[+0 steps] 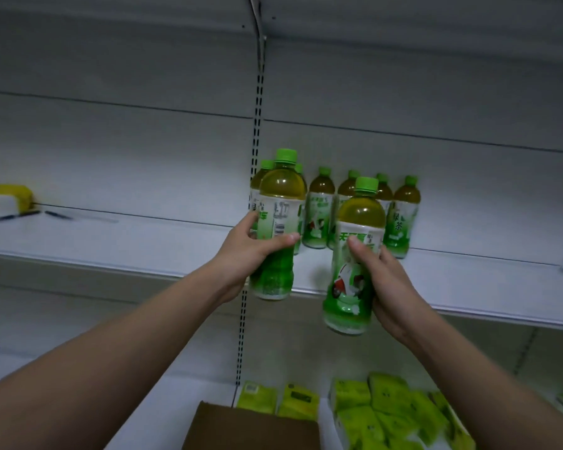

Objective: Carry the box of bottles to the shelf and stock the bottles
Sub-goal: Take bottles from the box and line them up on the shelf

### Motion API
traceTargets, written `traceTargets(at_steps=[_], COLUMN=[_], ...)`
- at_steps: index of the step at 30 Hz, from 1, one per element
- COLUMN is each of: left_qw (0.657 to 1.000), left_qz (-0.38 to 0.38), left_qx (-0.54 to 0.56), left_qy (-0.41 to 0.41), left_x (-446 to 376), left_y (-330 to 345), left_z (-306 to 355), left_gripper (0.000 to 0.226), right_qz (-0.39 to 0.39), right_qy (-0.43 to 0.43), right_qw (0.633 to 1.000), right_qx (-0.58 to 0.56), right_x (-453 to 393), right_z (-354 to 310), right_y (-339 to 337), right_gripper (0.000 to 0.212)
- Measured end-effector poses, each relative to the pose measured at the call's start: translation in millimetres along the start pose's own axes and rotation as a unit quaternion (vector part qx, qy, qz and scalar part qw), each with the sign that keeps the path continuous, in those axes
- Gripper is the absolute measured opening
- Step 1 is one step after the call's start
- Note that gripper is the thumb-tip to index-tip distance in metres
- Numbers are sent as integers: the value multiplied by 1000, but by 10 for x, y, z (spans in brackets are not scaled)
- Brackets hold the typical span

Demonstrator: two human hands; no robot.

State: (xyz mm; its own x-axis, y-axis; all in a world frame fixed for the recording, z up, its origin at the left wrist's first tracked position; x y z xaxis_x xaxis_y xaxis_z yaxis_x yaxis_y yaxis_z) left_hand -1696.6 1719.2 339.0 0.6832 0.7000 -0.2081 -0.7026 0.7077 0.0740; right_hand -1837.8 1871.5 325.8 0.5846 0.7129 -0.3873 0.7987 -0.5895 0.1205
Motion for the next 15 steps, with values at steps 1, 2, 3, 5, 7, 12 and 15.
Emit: traceTargets(at_steps=[1,2,3,5,7,12,15], left_qw=[1000,1000,1000,999,999,999,999], left_qz=[7,15,21,31,38,40,33], left_qx=[5,10,14,19,16,-9,-32], left_qy=[0,-2,-6,-16,-21,-12,-3], left_x=[-62,-124,-181,-308,-437,-729,-883], left_y=[54,112,171,293,410,636,716], left_z=[-24,-58,-100,-202,-287,-399,-473], left_gripper=[50,52,54,58,62,72,80], right_qz=[16,33,48,64,71,92,96], right_qy=[-7,-11,-15,-17,-15,-33,-35], right_qw=[1000,999,998,997,996,992,992], right_qx=[11,22,31,39,44,86,70], right_x=[-60,-122,-178,-290,-389,-653,-793], right_z=[-14,-20,-22,-9,23,159,272], right_y=[-85,-164,-238,-355,-435,-568,-600], right_gripper=[66,68,68,65,59,50,55])
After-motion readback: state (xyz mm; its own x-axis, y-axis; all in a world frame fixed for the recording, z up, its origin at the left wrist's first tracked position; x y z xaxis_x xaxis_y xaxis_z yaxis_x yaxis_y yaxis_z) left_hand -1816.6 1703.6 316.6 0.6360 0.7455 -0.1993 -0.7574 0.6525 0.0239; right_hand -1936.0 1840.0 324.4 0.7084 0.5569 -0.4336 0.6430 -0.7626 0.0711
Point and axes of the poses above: each hand's wrist, its own x-axis away from the middle knuckle, its own y-axis out of the palm, z = x × y, the point moved 3 cm from there along -x, towards the middle knuckle, and after that the axes turned 6 degrees about -y, right-handed, at the moved point
